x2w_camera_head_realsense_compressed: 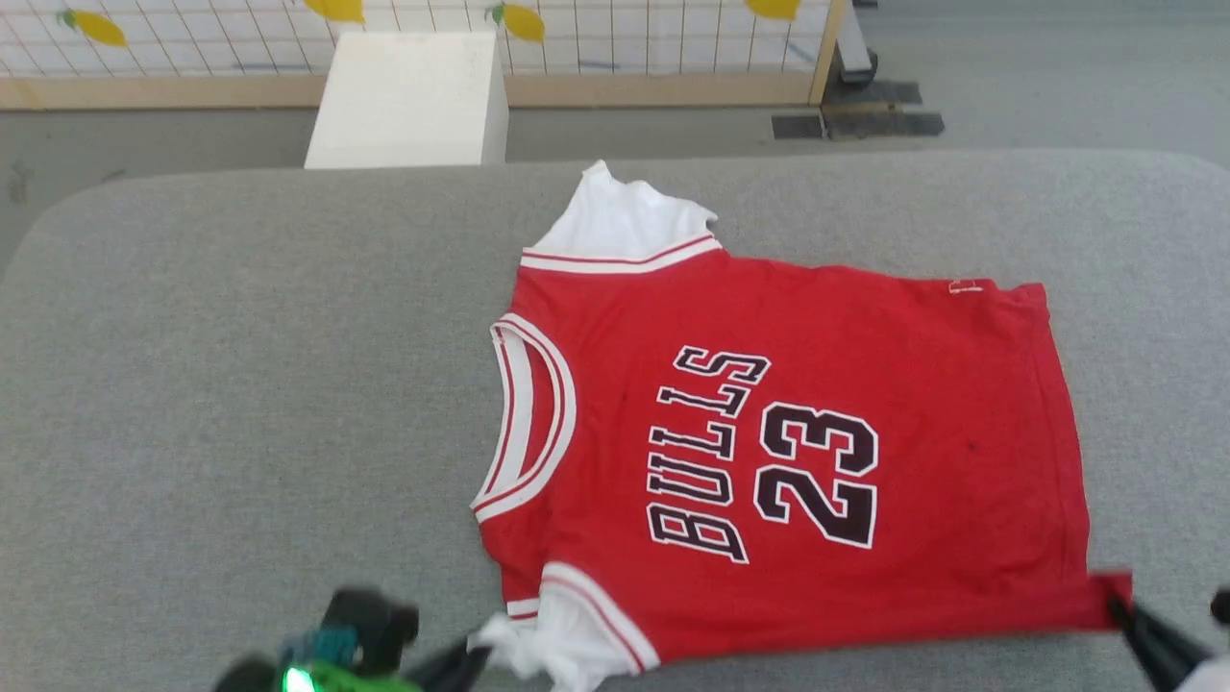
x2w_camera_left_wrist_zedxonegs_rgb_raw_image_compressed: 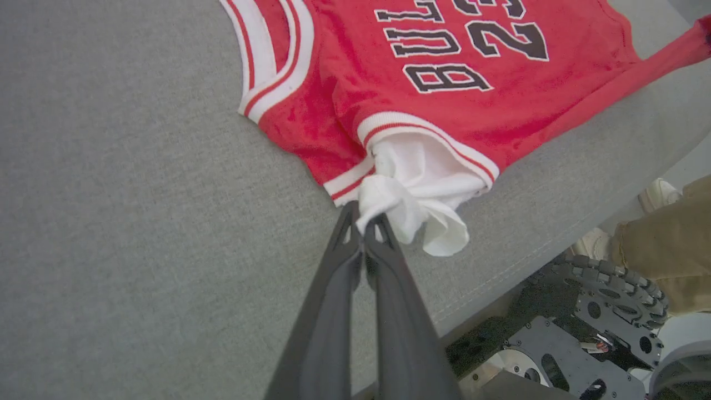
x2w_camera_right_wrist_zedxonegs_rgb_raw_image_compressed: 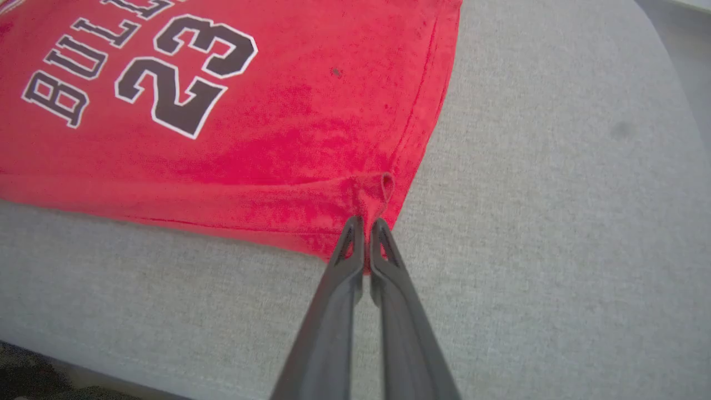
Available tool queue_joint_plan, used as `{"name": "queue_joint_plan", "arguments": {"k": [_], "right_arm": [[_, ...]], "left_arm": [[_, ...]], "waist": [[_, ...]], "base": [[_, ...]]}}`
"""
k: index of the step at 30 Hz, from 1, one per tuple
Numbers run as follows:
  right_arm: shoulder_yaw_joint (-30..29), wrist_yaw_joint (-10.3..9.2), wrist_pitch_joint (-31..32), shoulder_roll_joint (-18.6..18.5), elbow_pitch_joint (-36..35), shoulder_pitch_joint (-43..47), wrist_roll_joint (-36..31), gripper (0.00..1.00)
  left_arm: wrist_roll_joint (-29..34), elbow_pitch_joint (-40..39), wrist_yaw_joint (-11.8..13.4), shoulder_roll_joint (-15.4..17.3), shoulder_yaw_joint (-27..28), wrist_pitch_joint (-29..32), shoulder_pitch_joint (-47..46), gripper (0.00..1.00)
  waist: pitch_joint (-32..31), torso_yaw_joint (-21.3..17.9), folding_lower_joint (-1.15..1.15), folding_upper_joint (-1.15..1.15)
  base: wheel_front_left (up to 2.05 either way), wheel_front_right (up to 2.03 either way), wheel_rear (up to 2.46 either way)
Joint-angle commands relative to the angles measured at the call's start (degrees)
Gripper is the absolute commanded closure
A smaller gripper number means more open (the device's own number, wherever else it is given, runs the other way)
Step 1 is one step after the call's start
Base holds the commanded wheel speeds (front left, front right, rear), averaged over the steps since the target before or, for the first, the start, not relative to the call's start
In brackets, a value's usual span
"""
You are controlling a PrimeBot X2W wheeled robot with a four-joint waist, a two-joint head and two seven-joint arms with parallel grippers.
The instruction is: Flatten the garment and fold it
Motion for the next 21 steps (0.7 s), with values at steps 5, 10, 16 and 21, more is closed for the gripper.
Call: {"name": "queue_joint_plan", "arguments": {"k": [5, 10, 16, 21], "right_arm": [[1.7, -0.1, 0.42, -4.78, -0.05, -9.2, 1.31, 1.0], [3.81, -0.1, -0.12, -8.74, 1.75, -17.32, 2.33, 1.0], [7.77, -0.1, -0.66, -11.89, 4.91, -25.66, 3.35, 1.0], [13.27, -0.1, -0.66, -12.78, 8.53, -31.55, 4.31, 1.0]], "left_arm": [[5.58, 1.44, -2.82, -1.35, 0.87, 3.37, -10.44, 1.0], [9.57, 5.48, -6.93, -3.82, 2.14, 5.61, -20.71, 1.0], [10.49, 12.83, -12.32, -7.54, 4.28, 4.67, -29.63, 1.0], [9.74, 19.65, -16.28, -10.26, 4.33, 3.97, -32.96, 1.0]], "waist": [[5.18, -0.79, 0.01, 0.0], [10.16, -1.16, 0.01, 0.0], [14.81, -2.29, 0.01, 0.0], [17.24, -3.19, 0.01, 0.0]], "base": [[0.0, 0.0, 0.0], [0.0, 0.0, 0.0], [0.0, 0.0, 0.0], [0.0, 0.0, 0.0]]}}
